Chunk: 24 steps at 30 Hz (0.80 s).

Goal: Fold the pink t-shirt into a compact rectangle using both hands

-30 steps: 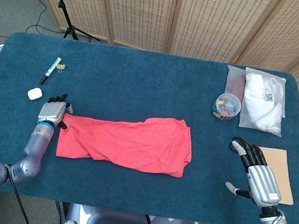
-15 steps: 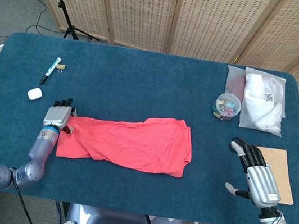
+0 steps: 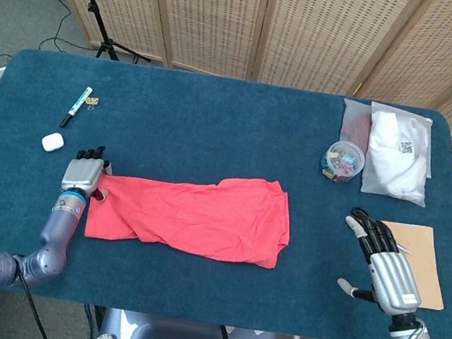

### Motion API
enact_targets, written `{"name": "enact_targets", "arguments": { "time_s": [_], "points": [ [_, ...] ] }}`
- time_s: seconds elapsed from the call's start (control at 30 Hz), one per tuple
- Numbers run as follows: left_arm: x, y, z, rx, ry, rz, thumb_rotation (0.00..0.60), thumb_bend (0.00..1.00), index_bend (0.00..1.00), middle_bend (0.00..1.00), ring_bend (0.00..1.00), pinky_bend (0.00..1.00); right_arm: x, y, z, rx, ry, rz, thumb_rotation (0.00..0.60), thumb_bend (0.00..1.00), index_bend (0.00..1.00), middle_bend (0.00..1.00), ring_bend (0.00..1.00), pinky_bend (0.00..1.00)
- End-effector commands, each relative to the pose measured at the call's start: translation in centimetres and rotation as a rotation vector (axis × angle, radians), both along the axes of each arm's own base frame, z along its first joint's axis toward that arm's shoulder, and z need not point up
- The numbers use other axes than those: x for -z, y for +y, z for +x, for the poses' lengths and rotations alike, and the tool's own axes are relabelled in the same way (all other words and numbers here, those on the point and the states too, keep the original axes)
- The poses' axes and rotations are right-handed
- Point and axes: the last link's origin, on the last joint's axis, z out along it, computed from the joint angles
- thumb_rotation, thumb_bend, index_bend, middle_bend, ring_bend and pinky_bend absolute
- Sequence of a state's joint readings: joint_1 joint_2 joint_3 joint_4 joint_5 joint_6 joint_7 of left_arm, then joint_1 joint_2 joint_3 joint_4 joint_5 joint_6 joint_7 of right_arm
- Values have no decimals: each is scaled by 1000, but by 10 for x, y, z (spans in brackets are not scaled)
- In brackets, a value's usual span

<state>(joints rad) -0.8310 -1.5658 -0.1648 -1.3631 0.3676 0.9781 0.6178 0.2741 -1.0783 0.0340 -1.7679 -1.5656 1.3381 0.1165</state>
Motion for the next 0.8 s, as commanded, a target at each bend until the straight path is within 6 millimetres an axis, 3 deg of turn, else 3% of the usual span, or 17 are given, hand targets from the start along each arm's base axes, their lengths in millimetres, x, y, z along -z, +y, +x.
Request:
{"name": "enact_targets", "arguments": {
  "time_s": [0.03,0.8],
  "points": [
    [5,2,1,1,13,-4,600,313,431,0,0,0,0,0,0,1,-2,1,600,0,0,0,0,0],
    [9,-16,-2,-35,-5,-58,600,312,464,0,0,0,0,0,-1,7,-10,10,600,0,0,0,0,0]
  ]
}}
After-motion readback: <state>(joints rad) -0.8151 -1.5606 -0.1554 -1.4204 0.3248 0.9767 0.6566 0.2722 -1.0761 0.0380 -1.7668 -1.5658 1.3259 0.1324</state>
